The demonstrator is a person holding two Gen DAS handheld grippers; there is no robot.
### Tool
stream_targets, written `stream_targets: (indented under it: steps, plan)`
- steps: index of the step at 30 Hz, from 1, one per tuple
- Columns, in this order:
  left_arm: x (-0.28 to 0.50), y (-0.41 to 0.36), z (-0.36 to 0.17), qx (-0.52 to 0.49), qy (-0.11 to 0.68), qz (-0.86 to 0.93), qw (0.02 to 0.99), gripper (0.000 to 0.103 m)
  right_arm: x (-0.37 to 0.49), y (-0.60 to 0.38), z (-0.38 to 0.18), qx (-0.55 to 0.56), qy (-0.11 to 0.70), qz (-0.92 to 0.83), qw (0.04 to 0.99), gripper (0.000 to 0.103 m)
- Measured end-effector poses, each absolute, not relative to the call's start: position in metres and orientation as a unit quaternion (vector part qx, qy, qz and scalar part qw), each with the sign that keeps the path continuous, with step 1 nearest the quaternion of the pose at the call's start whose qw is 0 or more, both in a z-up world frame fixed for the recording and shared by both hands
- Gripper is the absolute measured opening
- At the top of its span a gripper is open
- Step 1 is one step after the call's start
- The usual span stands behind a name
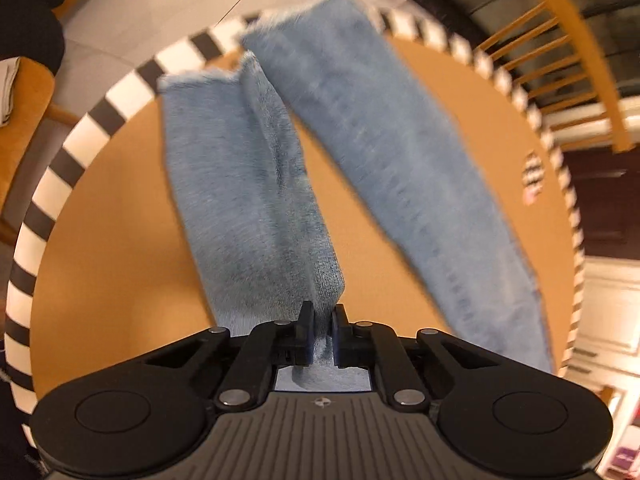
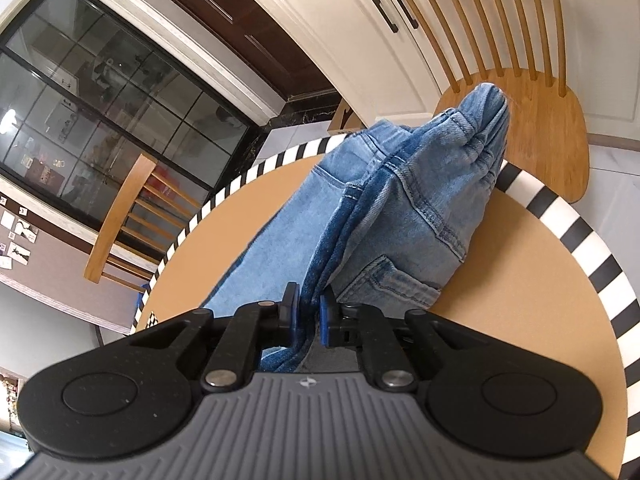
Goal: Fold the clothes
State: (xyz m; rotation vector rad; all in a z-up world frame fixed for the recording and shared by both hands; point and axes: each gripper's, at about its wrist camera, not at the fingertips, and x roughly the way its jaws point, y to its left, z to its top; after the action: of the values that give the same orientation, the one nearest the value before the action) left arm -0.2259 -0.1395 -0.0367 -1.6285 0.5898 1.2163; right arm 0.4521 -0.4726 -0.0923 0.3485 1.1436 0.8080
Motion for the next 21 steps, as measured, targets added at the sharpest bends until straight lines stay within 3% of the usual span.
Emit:
stream_targets:
  steps: [6,14,21]
  plan:
    - [-0.232,-0.132,0.002,-0.660,0.169,0.502,0.533,0.009,0.454,-0.445,-0.077,0.164,0.511,0.375,0.756,0.010]
    - [-0.230,-0.092,0.033,-0.678,0.126,0.522,0.501,0.009,0.469,-0.368,-0.065,0.142,0.518,0.361,0.762,0.010]
    - [-0.177,-0.018,-0.027,-0.688,0.143,0.553,0.447,0.009,0.483,-0.278,-0.101,0.085,0.525,0.312,0.787,0.010]
